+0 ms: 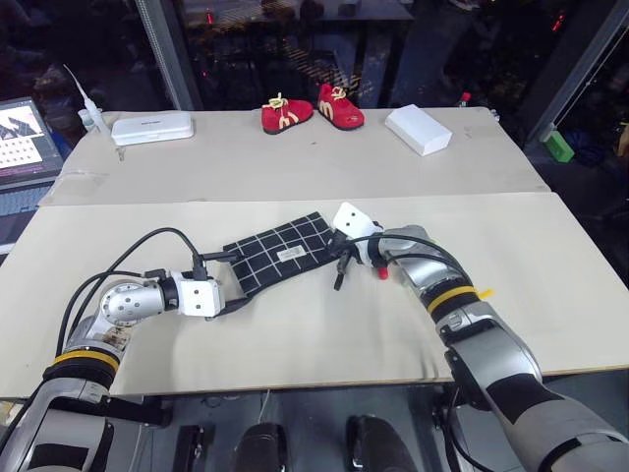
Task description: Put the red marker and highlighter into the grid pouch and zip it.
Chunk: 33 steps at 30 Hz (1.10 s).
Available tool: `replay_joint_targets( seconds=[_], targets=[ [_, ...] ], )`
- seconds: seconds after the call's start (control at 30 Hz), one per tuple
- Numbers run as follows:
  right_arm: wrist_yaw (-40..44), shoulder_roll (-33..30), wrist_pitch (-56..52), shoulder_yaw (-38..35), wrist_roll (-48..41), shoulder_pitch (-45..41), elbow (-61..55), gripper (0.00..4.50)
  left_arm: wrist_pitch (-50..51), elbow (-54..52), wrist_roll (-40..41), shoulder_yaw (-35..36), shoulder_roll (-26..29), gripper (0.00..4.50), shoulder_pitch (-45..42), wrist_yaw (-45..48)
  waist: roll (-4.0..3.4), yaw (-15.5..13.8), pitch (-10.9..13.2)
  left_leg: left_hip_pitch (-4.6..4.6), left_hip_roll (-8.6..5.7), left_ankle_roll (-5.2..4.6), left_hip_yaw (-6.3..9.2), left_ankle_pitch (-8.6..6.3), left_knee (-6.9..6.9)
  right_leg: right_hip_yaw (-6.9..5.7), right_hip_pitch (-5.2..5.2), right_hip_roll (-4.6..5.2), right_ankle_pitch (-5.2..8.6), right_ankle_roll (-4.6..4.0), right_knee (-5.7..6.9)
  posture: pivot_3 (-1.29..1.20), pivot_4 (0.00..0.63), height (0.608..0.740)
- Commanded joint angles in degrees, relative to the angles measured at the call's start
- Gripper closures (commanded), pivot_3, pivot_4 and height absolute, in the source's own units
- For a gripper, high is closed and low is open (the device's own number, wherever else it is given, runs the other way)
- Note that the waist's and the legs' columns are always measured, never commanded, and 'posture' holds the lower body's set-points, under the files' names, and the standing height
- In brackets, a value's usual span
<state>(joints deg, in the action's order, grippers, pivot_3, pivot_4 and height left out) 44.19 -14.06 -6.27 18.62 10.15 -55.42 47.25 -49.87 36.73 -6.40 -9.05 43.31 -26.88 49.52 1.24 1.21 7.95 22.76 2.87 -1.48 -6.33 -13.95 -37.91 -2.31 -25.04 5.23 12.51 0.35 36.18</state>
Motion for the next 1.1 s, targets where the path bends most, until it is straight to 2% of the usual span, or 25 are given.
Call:
replay_joint_targets(
  seconds=[0.03,0.23,0.57,0.73,0.8,0.83,1.1],
  targets=[
    [-3.1,-0.4,2.5,3.1,4.9,0.1,4.1,4.49,0.6,-2.0,1.0,0.3,0.8,0.0,1.1,0.1,-0.01,0.0,0.0,-0.04,0.0,0.0,0.0,0.0,0.0,0.0,0.02,0.0,0.0,0.0,0.01,0.0,0.15,0.74],
    [-4.9,-0.6,5.0,3.6,6.5,-1.1,4.7,4.49,-0.1,-1.0,-0.6,-0.3,-0.6,0.0,-1.3,-1.2,-0.01,0.0,0.0,-0.46,0.01,0.0,-0.01,0.0,0.0,0.01,0.45,0.0,0.0,0.0,-0.02,0.0,0.15,0.74],
    [-3.2,-0.5,3.8,1.7,4.6,-0.6,2.9,4.49,-8.5,12.7,-12.2,-4.1,-3.4,0.0,-9.8,-12.1,-0.01,-0.2,0.0,-0.56,-0.01,0.0,0.02,-0.01,0.0,-0.03,0.63,0.01,0.01,0.0,-0.07,0.0,0.15,0.74],
    [-3.0,-1.1,3.9,1.3,4.5,-0.3,2.7,4.49,-11.5,17.6,-14.9,-5.8,-4.6,0.0,-12.7,-15.7,-0.01,-0.3,0.0,-0.55,-0.01,0.0,0.02,-0.01,0.0,-0.04,0.62,0.01,0.01,0.0,-0.08,0.0,0.15,0.74],
    [-3.0,-1.3,3.8,1.2,4.6,-0.1,2.5,4.5,-12.8,18.6,-14.6,-6.3,-5.1,0.56,-13.1,-15.7,-0.01,-0.3,0.0,-0.54,-0.01,-0.01,0.02,-0.01,0.0,-0.04,0.62,0.02,0.01,0.0,-0.08,0.0,0.15,0.74],
    [-3.0,-1.4,3.7,1.2,4.7,0.0,2.5,4.5,-13.5,18.9,-13.8,-6.6,-5.4,0.7,-13.0,-15.0,-0.01,-0.4,0.0,-0.53,-0.02,-0.01,0.02,-0.01,0.0,-0.04,0.62,0.03,0.01,0.0,-0.09,0.0,0.15,0.74],
    [-3.0,-1.5,3.6,0.8,4.8,-0.1,2.6,4.5,-17.0,19.1,-7.4,-8.3,-6.2,3.66,-11.3,-8.2,-0.01,-0.3,0.0,-0.46,0.0,-0.03,0.02,-0.02,0.0,-0.05,0.56,0.03,0.01,0.0,-0.09,0.0,0.15,0.74]
  ],
)
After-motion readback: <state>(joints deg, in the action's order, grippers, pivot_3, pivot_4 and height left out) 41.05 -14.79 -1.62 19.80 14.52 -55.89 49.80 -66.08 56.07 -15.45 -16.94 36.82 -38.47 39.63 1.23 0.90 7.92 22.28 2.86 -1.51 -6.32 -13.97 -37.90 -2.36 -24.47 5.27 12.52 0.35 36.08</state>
